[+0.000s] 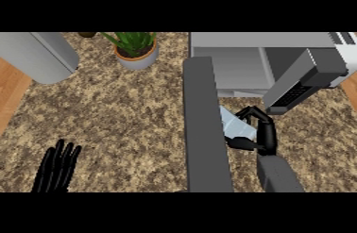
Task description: Pick up the milk, place it into the microwave and close the microwave
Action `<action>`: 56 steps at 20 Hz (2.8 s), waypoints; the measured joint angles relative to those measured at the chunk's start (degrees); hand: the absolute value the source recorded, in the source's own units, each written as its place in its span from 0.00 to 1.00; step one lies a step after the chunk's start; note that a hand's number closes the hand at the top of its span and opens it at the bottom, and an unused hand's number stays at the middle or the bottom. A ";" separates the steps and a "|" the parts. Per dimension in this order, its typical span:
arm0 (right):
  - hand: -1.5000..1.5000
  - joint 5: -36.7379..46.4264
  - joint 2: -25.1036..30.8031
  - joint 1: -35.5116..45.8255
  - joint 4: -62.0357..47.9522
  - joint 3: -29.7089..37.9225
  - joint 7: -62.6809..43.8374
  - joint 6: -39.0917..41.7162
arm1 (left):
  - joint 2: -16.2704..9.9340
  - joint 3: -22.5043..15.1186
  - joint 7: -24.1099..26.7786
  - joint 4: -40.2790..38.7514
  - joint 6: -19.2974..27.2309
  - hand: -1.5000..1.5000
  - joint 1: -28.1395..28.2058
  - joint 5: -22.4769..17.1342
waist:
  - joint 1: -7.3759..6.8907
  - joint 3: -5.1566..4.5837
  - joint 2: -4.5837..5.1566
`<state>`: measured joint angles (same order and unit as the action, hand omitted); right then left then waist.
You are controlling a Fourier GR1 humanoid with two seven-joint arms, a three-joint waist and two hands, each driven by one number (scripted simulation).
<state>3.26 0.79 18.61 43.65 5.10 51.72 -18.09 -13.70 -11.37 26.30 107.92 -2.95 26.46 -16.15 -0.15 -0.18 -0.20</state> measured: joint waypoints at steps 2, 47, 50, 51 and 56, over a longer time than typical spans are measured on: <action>1.00 0.85 0.02 0.12 2.69 -0.82 -3.22 -1.75 | 0.47 0.43 -0.33 -0.79 0.02 0.00 -0.87 0.27 | 0.05 0.06 0.05; 0.00 17.10 14.91 38.31 -39.67 1.25 -22.52 -29.88 | -0.52 3.40 -1.84 -8.82 -3.74 0.00 -9.65 5.66 | -6.86 0.50 3.19; 0.00 16.54 14.06 38.43 -39.20 1.78 -21.30 -27.21 | -0.54 3.23 -1.51 -9.27 -4.14 0.00 -9.93 5.82 | -6.67 0.52 3.15; 0.00 16.29 13.76 38.44 -39.07 2.01 -20.86 -26.08 | -0.33 3.01 -1.46 -9.33 -4.17 0.00 -9.88 5.85 | -6.58 0.53 3.10; 0.00 14.34 12.84 37.43 -37.36 3.90 -16.59 -21.82 | 0.35 2.20 -1.20 -9.50 -4.57 0.00 -10.29 5.88 | -6.11 0.55 2.99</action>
<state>17.60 13.63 56.04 6.28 9.00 35.13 -39.91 -13.34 -9.17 25.10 98.42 -7.52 16.17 -10.28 -6.26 0.37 2.79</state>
